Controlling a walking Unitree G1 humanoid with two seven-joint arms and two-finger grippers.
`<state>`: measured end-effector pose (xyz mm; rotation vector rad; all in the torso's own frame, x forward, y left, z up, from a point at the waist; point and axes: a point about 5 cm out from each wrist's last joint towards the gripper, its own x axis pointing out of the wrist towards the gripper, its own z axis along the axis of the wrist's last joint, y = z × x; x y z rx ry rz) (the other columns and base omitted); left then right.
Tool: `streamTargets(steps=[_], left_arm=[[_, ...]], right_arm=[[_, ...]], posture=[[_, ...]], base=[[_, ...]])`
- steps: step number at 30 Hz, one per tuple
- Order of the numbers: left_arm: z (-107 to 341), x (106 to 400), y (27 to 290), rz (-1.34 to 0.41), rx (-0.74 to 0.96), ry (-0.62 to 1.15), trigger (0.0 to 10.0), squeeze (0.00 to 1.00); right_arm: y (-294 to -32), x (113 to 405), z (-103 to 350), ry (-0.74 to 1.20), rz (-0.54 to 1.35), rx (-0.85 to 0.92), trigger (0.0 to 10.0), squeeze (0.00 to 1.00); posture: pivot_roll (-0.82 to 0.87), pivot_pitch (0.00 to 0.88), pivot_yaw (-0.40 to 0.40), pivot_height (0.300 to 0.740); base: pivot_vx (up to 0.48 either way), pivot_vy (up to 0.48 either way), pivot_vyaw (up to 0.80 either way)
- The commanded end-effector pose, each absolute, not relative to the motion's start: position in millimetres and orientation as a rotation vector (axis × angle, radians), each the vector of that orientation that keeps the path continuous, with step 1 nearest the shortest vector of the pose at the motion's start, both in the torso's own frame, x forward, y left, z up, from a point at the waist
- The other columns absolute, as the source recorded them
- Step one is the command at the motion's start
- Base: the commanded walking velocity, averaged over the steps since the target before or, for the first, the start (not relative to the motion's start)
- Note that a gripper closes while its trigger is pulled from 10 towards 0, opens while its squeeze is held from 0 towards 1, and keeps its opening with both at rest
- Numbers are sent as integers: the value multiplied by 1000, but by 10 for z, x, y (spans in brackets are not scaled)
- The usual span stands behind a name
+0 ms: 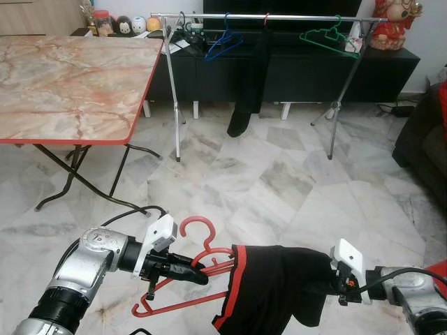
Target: Hang hanger
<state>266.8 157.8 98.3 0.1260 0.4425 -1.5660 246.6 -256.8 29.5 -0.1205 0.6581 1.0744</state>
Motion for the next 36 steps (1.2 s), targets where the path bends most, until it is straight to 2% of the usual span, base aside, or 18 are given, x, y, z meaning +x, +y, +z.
streamTargets(steps=[1,14,18,25,36], left_arm=[[1115,2701,1404,-1630,125,343,0,0],[1114,2700,1405,-1629,127,349,0,0],[1016,2683,1440,-1617,173,410,0,0],[668,2633,1633,-1507,279,583,0,0],[404,2513,1841,-1394,269,662,0,0]], right_arm=[[-2444,2513,288,634,1102,-122,0,0],[-2368,2501,253,622,1109,-95,0,0],[-2354,2506,244,623,1105,-95,0,0],[-2346,2511,230,644,1109,-132,0,0],[-2399,2431,151,710,1108,-194,0,0]], posture=[[-81,0,-75,727],[-81,7,-72,727],[-83,8,-71,727],[-81,9,-72,727],[-79,11,-74,727]], base=[[0,0,0],[0,0,0],[0,0,0],[0,0,0],[0,0,0]])
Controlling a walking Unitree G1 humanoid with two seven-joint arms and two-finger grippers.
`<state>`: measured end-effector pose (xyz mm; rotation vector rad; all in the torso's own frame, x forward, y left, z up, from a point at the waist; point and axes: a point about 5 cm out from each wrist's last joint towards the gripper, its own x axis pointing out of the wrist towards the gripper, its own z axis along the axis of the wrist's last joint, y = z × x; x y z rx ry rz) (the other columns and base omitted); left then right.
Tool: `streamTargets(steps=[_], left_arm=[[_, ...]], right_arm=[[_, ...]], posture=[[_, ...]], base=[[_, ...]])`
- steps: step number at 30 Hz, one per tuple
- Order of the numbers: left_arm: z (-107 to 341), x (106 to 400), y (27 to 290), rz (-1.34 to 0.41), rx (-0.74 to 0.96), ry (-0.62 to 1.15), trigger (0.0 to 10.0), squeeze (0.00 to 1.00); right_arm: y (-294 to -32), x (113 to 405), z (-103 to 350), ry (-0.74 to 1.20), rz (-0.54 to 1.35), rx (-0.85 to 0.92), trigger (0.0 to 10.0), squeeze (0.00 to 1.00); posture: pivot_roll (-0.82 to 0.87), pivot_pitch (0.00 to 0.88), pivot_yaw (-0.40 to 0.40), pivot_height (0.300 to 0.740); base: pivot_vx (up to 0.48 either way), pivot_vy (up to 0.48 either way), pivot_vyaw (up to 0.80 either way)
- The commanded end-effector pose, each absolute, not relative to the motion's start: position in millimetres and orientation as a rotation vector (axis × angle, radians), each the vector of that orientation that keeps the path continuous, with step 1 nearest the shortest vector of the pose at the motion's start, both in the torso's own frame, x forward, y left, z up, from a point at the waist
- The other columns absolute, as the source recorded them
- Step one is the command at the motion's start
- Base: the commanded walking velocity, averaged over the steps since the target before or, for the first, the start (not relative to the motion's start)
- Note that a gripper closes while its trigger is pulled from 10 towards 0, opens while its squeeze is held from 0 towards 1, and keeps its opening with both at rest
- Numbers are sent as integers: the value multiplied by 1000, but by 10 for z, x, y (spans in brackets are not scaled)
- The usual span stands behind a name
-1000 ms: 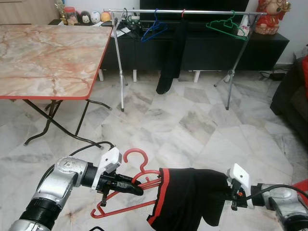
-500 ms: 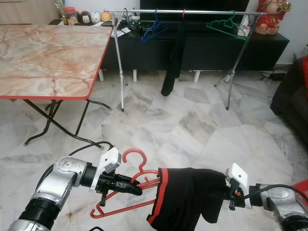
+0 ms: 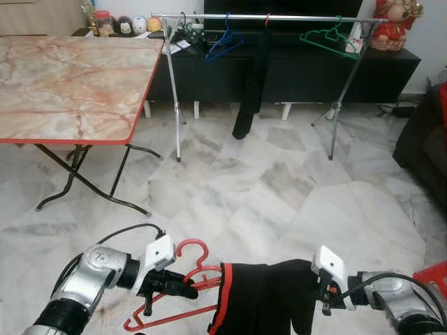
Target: Hang hanger
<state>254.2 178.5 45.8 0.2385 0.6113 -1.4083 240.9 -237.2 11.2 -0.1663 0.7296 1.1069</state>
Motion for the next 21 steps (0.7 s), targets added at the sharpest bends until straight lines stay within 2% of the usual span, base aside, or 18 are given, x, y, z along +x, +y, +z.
streamTargets(steps=[1,9,14,20,21], left_arm=[[376,2480,1901,-1387,258,675,0,0],[429,2402,2166,-1355,181,676,0,0],[404,2349,2302,-1359,247,750,0,0],[304,2303,2488,-1278,358,860,0,0],[232,2253,2555,-1256,447,917,0,0]], right_arm=[[-2410,2420,142,719,1106,-203,0,0],[-2529,2362,105,769,1069,-252,0,0],[-2611,2318,77,812,1047,-306,0,0],[-2665,2307,61,811,993,-329,0,0],[-2669,2307,55,799,968,-316,0,0]], posture=[[-77,15,-75,727],[-75,20,-72,727],[-73,22,-70,727],[-75,20,-66,727],[-72,21,-65,727]], base=[[0,0,0],[0,0,0],[0,0,0],[0,0,0],[0,0,0]])
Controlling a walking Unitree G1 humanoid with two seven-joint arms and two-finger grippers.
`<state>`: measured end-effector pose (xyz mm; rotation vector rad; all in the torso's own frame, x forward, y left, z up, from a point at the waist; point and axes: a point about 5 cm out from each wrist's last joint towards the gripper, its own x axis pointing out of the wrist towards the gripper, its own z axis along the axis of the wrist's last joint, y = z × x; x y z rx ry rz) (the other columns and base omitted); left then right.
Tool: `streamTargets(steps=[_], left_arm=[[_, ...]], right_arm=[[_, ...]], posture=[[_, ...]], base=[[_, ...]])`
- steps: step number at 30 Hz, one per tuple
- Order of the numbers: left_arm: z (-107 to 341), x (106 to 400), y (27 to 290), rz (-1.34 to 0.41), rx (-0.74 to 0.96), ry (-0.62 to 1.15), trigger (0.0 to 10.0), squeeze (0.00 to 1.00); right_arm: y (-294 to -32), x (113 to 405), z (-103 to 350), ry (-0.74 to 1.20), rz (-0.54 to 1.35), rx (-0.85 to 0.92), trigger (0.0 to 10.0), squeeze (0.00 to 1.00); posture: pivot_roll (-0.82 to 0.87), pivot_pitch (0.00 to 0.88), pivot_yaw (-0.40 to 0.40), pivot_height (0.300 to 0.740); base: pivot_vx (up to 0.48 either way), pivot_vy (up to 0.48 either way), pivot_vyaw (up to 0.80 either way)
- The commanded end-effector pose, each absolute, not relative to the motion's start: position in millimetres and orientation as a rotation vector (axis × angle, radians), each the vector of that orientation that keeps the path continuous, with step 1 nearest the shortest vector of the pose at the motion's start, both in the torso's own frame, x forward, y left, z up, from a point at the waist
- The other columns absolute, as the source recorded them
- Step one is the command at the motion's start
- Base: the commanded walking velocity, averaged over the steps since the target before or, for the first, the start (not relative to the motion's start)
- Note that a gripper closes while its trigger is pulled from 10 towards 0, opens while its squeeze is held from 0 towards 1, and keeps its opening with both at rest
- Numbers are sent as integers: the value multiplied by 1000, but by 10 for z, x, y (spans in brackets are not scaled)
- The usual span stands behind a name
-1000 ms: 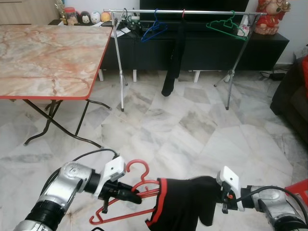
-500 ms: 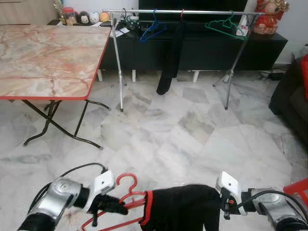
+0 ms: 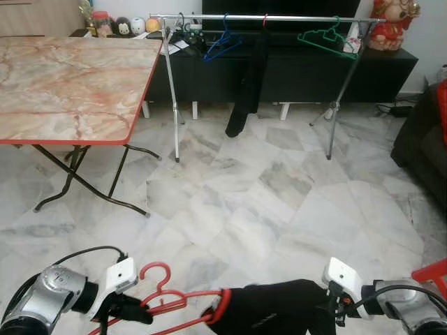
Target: Hang hanger
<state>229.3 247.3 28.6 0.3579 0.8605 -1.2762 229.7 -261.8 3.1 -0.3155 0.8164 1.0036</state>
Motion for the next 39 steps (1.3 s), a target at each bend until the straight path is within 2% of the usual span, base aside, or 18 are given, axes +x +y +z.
streamTargets(steps=[1,4,8,10,11,12,19,20,22,24,28,31,37,38,39], left_arm=[[215,2243,2564,-1252,469,925,0,0],[145,2268,2582,-1171,542,919,0,0],[61,2390,2591,-957,646,858,0,0],[16,2490,2559,-752,599,796,3294,0],[16,2490,2559,-752,599,796,3294,0],[-21,2556,2492,-586,508,724,10000,0],[-250,2473,2343,-258,224,691,10000,0],[-253,2481,2366,-153,202,661,10000,0],[-225,2511,2367,-71,186,606,10000,0],[-195,2535,2353,-38,169,558,10000,0],[-175,2554,2282,-31,139,504,10000,0],[-273,2474,2255,3,138,552,10000,0],[-454,2266,2212,3,134,646,10000,0],[-475,2237,2206,8,129,653,10000,0],[-475,2237,2206,8,129,653,10000,0]], right_arm=[[-2668,2309,55,795,965,-312,0,0],[-2655,2311,45,786,953,-307,0,0],[-2626,2322,16,760,904,-295,0,0],[-2594,2386,8,689,778,-232,0,0],[-2594,2386,8,689,778,-232,0,0],[-2554,2458,5,604,623,-97,0,0],[-2547,2449,-170,521,95,123,0,0],[-2558,2407,-218,511,-35,139,0,0],[-2588,2347,-265,488,-209,199,0,0],[-2585,2284,-313,488,-300,228,0,0],[-2386,2161,-432,515,-258,159,0,0],[-2308,2009,-555,584,-289,127,0,0],[-2376,1766,-694,702,-337,78,0,0],[-2415,1740,-698,702,-371,98,471,0],[-2415,1740,-698,702,-371,98,471,0]], posture=[[-72,21,-65,727],[-72,22,-60,727],[-73,23,-58,727],[-69,22,-57,727],[-69,22,-57,727],[-68,23,-54,727],[-81,20,-40,727],[-79,20,-39,727],[-82,16,-36,727],[-86,14,-31,727],[-89,13,-20,727],[-94,4,-12,727],[-108,0,-3,727],[-97,0,-3,727],[-97,0,-3,727]], base=[[0,0,0],[0,0,0],[0,0,0],[0,0,0],[0,0,0],[0,0,0],[0,0,0],[0,0,0],[0,0,0],[0,0,0],[0,0,0],[0,0,0],[0,0,0],[0,0,0],[0,0,0]])
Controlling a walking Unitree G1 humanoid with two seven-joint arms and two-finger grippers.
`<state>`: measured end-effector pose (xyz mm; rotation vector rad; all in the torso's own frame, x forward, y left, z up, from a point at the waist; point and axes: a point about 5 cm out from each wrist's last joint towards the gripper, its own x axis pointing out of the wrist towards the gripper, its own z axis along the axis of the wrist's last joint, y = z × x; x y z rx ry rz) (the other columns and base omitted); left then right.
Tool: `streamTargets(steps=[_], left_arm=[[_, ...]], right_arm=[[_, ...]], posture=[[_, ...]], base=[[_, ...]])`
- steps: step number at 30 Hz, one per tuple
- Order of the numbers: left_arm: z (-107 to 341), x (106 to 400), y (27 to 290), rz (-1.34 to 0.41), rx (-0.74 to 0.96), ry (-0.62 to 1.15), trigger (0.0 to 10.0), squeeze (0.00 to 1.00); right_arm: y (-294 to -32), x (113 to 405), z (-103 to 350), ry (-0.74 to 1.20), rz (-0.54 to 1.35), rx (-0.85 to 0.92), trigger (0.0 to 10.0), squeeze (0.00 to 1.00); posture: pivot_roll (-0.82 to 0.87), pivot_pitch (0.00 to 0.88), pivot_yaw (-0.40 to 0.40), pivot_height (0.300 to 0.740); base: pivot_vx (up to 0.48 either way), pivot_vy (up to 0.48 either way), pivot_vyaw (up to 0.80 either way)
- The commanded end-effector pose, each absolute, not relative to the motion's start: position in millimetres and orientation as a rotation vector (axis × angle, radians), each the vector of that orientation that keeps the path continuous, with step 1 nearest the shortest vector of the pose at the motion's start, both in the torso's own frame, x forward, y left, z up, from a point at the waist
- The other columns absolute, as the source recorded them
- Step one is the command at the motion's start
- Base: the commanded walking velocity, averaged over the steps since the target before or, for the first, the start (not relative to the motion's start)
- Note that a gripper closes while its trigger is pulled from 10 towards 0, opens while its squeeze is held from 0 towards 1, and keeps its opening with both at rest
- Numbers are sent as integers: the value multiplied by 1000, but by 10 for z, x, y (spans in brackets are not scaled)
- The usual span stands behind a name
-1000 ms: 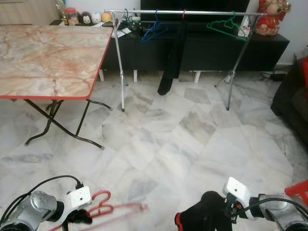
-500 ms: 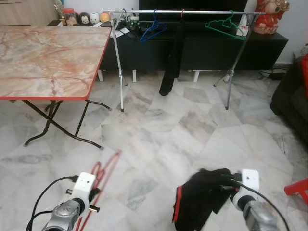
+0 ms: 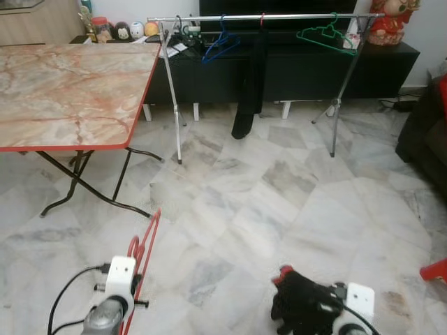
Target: Hang hanger
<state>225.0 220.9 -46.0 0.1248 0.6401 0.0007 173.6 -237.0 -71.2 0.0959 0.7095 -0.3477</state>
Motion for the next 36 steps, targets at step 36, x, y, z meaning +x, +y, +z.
streamTargets(steps=[36], left_arm=[[-870,1602,2110,0,144,913,10000,0]], right_arm=[[-2106,2147,-186,195,-218,-20,10000,0]], posture=[[-99,0,-8,727]], base=[[0,0,0]])
